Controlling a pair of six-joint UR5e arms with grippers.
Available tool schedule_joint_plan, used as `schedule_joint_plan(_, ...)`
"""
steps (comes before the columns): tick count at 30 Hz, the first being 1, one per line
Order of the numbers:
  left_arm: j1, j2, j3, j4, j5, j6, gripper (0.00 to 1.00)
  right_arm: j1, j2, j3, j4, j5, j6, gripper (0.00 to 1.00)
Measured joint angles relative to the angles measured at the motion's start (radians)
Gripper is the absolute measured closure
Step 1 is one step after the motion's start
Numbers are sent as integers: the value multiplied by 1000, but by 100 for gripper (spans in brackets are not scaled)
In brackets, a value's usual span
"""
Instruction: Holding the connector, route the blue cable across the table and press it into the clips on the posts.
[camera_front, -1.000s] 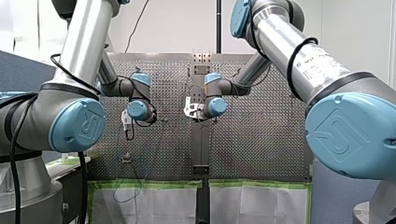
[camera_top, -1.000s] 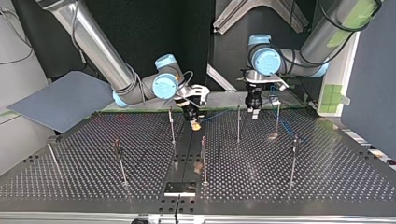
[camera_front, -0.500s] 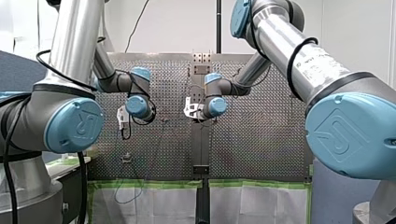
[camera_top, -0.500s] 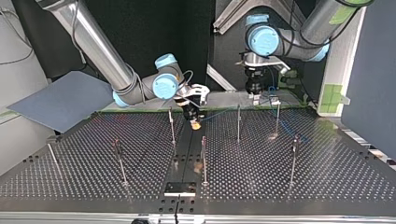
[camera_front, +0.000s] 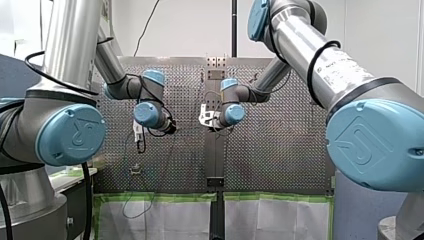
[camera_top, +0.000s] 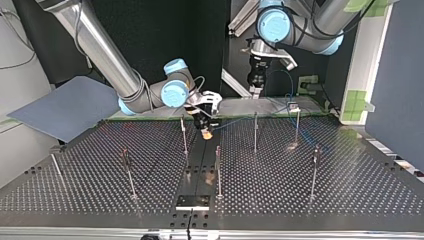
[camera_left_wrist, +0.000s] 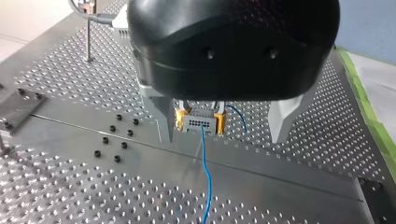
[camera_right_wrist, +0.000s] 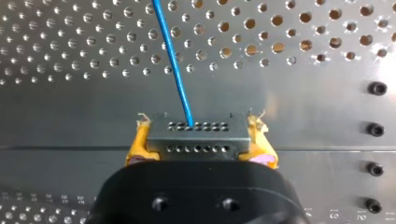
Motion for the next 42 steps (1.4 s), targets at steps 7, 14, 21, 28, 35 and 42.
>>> schedule_joint_plan(7,-14,-50,57,8,-12,-5,1,-1,0,0,16,3,3,100)
schedule_joint_plan(14,-25,-89,121,-6,-13,-6,1,-8,0,0,18,6,15,100)
schedule_joint_plan(21,-41,-155,189,-17,-25,0,1,-12,0,0,18,6,20,100)
schedule_joint_plan(28,-43,-207,253,-43,-53,-3,1,-14,0,0,17,6,21,100)
schedule_joint_plan(35,-45,-214,315,-59,-57,-5,1,-15,0,0,15,5,22,100)
schedule_joint_plan(42,-50,-215,331,-71,-43,-11,1,-18,0,0,15,4,22,100)
